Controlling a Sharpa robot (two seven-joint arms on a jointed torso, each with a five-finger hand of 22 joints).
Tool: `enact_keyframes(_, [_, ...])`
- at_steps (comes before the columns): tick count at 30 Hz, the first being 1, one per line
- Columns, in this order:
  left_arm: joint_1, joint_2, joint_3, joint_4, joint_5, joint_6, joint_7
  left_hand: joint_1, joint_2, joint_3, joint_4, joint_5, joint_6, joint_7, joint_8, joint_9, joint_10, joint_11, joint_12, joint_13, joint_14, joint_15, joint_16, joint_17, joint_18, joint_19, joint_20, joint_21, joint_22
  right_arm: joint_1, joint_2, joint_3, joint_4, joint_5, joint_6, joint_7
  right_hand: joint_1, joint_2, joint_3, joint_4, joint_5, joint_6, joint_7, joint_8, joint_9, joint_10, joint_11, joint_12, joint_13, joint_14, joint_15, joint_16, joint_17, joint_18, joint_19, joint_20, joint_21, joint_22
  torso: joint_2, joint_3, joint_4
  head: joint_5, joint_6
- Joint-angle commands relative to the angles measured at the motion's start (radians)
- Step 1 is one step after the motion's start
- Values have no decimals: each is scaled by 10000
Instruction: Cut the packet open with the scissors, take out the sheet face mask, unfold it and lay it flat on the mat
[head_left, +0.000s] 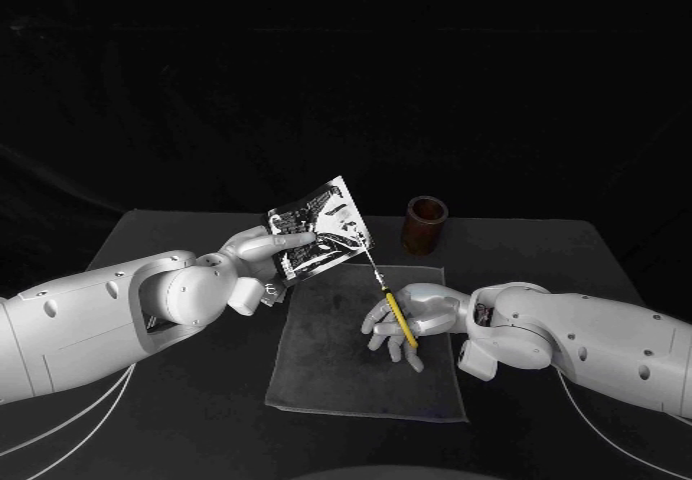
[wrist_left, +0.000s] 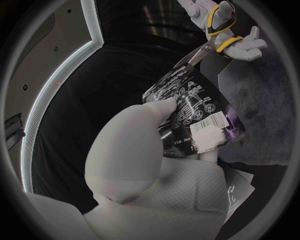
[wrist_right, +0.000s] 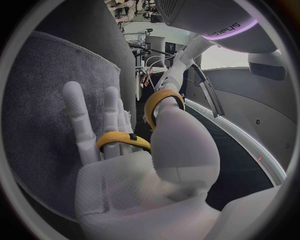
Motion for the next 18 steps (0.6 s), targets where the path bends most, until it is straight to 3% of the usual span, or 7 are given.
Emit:
enact_keyframes(1, [17, 5, 8, 59, -116, 263, -22, -9, 65, -7, -50, 34, 42, 19, 34, 526, 49, 18, -44, 13, 17, -54, -51, 9, 109, 71, 3, 33, 16, 8, 6, 22, 12, 113, 4, 128, -19, 105, 58, -20, -56, -3210, 447, 51, 9, 70, 50, 34, -9, 77, 34, -41, -13, 1436, 91, -8, -40, -10, 9, 5, -2, 9, -6])
enact_keyframes(18, [17, 7, 8, 60, -303, 263, -129, -26, 62, 2, -68, 33, 46, 18, 35, 537, 55, 17, -44, 13, 25, -56, -55, 16, 108, 72, -1, 36, 17, 11, 9, 95, 44, 212, -70, 190, -20, 275, 119, -31, -61, -3095, 477, 238, 36, 77, 54, 59, -70, 131, 33, -94, -50, 1435, 163, -14, -119, -100, -5, 6, -13, -8, -28])
